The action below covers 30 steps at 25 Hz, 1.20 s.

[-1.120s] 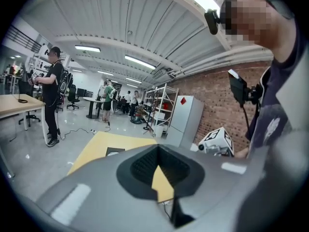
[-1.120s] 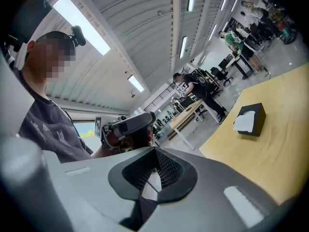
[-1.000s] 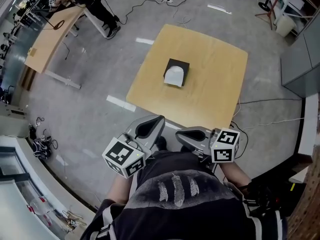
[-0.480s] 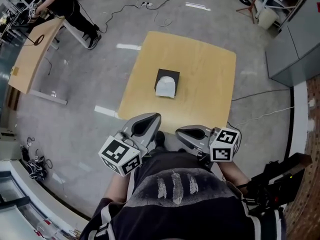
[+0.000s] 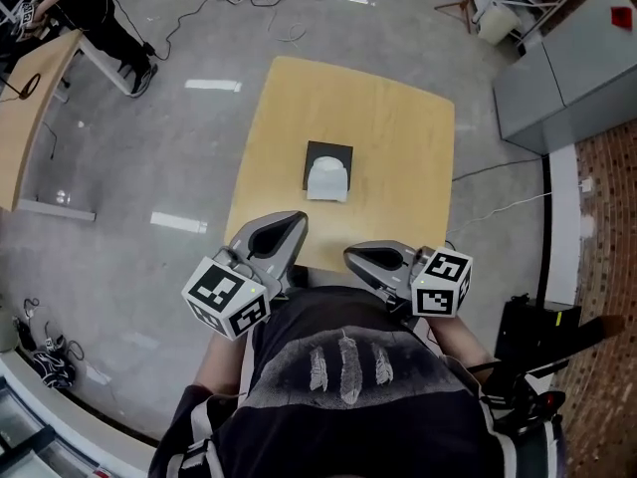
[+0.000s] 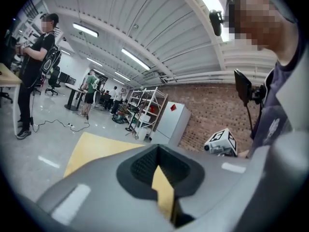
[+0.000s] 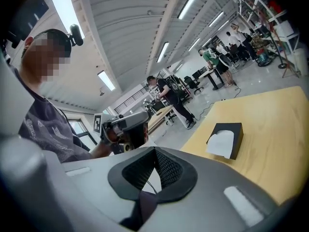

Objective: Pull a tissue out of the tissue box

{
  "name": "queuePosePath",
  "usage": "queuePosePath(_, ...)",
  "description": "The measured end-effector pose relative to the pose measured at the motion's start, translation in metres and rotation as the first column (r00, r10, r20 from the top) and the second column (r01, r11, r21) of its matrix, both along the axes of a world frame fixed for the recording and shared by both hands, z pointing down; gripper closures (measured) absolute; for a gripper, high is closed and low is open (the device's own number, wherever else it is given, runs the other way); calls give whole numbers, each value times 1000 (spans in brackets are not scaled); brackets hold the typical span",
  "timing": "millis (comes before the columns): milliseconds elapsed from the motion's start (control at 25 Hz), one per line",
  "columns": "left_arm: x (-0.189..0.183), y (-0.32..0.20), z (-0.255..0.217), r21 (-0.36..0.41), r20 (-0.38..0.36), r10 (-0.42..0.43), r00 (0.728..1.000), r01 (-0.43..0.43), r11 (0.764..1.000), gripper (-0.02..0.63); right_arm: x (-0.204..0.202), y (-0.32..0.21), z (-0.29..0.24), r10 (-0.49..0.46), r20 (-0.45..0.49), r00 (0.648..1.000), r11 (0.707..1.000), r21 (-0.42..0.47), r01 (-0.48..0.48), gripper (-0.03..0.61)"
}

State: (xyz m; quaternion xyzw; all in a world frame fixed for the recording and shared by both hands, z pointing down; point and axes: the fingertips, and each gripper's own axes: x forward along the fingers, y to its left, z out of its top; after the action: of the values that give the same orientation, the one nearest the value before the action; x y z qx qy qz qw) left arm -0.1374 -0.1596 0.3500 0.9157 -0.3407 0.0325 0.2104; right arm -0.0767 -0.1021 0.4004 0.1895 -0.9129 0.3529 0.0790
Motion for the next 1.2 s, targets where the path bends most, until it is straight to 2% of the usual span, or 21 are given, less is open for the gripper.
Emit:
queuePosePath(200,-18,-24,15,-22,-1,41,999,-41,999,614,-16,-12,1,48,-49,998,999,-5,-49,584)
queuePosePath(320,-23,-37,27,-30,29,59,998,-58,998,614,-16,-24,4,100,-40,994,994,-33,-101,583)
queuePosePath(440,-22,-46,34,-60,22,71,997,-70,996,614,-13,-35,11,135,-20,991,987,-87,-136,583)
queuePosePath(720,-21,-60,35,-100,50,46,998,-41,994,614,-11,-59,10,125,23,992,986,-117,-121,584)
queuePosePath(920,-16,-67,35,-123,69,16,998,-8,992,614,4,-69,20,142,44,989,979,-155,-134,583)
queuePosePath(1080,4,-83,44,-144,103,25,994,-10,990,614,29,-83,33,151,56,987,972,-188,-138,584)
queuePosePath(1200,10,-92,51,-168,105,10,994,8,986,614,47,-96,42,179,54,982,968,-185,-167,583)
